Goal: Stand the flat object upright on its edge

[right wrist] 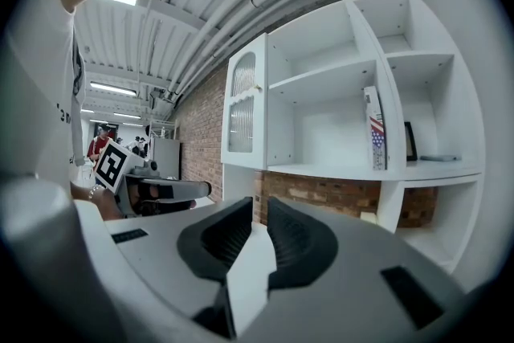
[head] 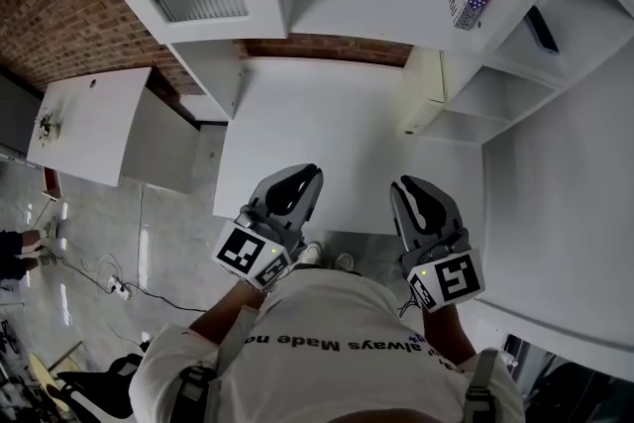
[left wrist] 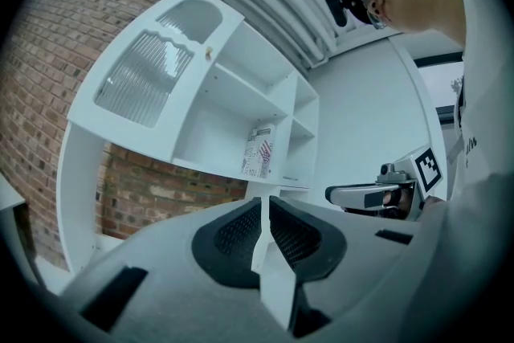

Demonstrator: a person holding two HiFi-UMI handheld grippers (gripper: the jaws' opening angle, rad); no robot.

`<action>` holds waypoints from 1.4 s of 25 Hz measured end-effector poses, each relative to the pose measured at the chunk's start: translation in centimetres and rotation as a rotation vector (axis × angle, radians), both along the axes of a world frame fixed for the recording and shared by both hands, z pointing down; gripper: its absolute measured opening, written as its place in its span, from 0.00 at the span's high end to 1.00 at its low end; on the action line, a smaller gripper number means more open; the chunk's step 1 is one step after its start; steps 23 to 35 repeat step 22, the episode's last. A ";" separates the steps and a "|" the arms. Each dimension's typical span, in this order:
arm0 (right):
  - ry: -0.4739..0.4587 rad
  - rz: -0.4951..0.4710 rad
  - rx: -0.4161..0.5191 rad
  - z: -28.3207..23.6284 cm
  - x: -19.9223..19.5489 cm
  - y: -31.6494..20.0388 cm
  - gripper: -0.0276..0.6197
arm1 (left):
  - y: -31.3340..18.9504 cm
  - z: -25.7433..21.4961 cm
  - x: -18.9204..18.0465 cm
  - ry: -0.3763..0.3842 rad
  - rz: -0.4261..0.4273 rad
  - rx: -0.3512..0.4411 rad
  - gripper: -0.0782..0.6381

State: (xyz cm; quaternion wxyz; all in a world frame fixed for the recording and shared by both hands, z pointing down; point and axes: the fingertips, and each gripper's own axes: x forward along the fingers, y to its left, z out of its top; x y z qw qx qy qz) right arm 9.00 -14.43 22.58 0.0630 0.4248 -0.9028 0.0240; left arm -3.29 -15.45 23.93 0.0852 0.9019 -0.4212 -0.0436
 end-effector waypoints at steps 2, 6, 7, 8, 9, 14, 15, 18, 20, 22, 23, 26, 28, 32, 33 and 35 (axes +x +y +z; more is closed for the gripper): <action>0.001 0.005 0.001 0.0 0.1 0.0 0.87 | 0.1 -0.1 0.1 0.000 0.000 0.003 0.84; -0.003 0.006 0.002 -0.1 0.0 0.1 0.87 | 0.2 -0.3 0.0 0.006 -0.004 0.007 0.84; -0.006 0.003 0.000 -0.1 0.0 0.2 0.87 | 0.2 -0.4 0.0 0.008 -0.005 0.008 0.84; -0.008 0.001 -0.002 -0.1 -0.1 0.2 0.87 | 0.2 -0.5 0.0 0.009 -0.007 0.009 0.84; -0.006 0.000 -0.001 -0.1 -0.1 0.2 0.87 | 0.2 -0.5 0.0 0.010 -0.007 0.010 0.84; 0.001 0.001 0.005 -0.3 0.1 0.2 0.87 | 0.2 -0.7 0.1 0.008 -0.006 0.009 0.84; 0.002 0.002 0.005 -0.3 0.2 0.2 0.87 | 0.1 -0.7 0.2 0.008 -0.006 0.008 0.84; 0.005 0.003 0.005 -0.3 0.3 0.1 0.87 | 0.1 -0.8 0.3 0.009 -0.005 0.008 0.84; 0.004 0.002 0.006 -0.3 0.4 0.1 0.87 | 0.1 -0.8 0.3 0.010 -0.004 0.009 0.84; 0.003 0.000 0.006 -0.3 0.4 0.0 0.87 | 0.1 -0.9 0.4 0.013 -0.002 0.008 0.84; 0.003 0.000 0.006 -0.3 0.4 0.0 0.87 | 0.1 -0.9 0.4 0.013 -0.002 0.008 0.84; 0.003 0.000 0.006 -0.3 0.4 0.0 0.87 | 0.1 -0.9 0.4 0.013 -0.002 0.008 0.84; 0.003 0.000 0.006 -0.3 0.4 0.0 0.87 | 0.1 -0.9 0.4 0.013 -0.002 0.008 0.84; 0.003 0.000 0.006 -0.3 0.4 0.0 0.87 | 0.1 -0.9 0.4 0.013 -0.002 0.008 0.84; 0.003 0.000 0.006 -0.3 0.4 0.0 0.87 | 0.1 -0.9 0.4 0.013 -0.002 0.008 0.84; 0.003 0.000 0.006 -0.3 0.4 0.0 0.87 | 0.1 -0.9 0.4 0.013 -0.002 0.008 0.84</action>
